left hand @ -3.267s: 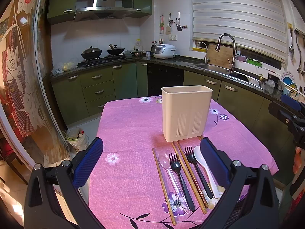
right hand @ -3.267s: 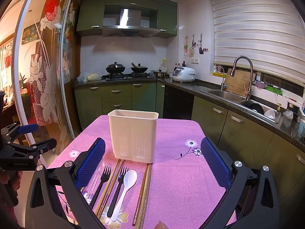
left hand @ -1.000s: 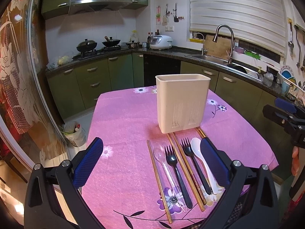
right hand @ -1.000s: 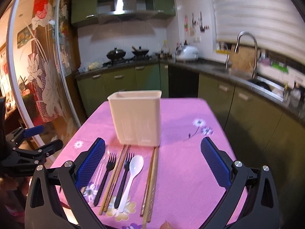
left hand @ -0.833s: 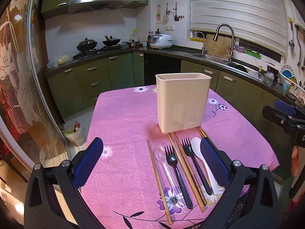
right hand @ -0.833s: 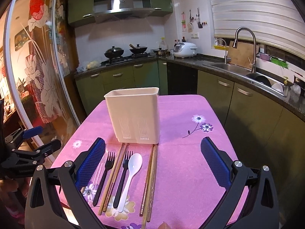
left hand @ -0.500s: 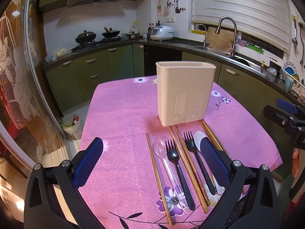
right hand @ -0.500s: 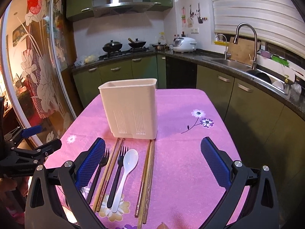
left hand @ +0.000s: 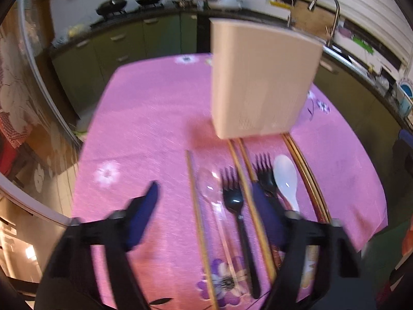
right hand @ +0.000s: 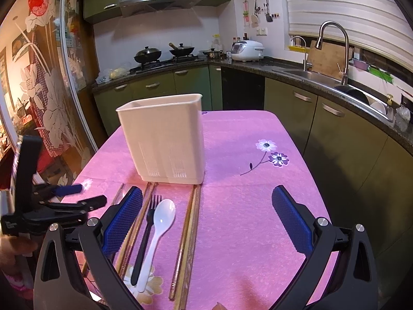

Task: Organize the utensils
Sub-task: 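Lower the left gripper onto a black fork and close on it, then move the right gripper to the white plastic spoon and close on it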

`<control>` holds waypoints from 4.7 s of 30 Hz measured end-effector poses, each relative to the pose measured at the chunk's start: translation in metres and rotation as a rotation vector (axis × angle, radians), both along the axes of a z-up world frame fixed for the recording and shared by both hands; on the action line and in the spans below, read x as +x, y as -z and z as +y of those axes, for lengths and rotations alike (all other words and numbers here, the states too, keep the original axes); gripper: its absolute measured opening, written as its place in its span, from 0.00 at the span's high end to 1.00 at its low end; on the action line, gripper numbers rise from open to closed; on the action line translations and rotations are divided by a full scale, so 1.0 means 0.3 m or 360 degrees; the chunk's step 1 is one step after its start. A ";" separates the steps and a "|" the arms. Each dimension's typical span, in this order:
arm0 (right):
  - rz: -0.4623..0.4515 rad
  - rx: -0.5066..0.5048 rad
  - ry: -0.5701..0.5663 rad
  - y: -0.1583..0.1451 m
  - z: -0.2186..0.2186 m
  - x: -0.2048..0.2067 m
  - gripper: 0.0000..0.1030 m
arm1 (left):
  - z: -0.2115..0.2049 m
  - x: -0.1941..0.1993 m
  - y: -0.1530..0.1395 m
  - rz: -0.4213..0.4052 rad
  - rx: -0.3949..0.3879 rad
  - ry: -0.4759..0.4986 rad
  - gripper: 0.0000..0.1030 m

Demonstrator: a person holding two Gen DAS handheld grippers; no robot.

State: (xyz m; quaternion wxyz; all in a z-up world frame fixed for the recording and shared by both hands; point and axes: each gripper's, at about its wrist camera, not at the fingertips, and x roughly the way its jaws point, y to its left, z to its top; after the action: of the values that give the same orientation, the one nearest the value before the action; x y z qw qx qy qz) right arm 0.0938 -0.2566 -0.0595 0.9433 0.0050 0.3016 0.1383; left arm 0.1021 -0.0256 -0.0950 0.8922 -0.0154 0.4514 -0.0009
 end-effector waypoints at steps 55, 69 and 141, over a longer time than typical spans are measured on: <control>0.0355 0.0178 -0.0239 0.161 0.028 0.193 0.04 | -0.102 0.124 0.178 0.0232 -0.0128 0.0137 0.96; 0.0356 0.0146 -0.0258 0.172 0.050 0.183 0.04 | -0.075 0.106 0.137 0.0128 -0.0094 0.0059 0.49; 0.0590 -0.0129 -0.0445 0.316 0.322 0.298 0.94 | -0.012 0.136 0.125 -0.0028 -0.0065 0.0167 0.82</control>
State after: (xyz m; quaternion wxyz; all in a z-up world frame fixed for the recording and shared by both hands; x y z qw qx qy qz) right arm 0.1833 -0.1600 -0.1541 0.8429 -0.0493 0.4727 0.2521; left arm 0.1428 -0.0293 -0.1325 0.8944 -0.0099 0.4435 -0.0571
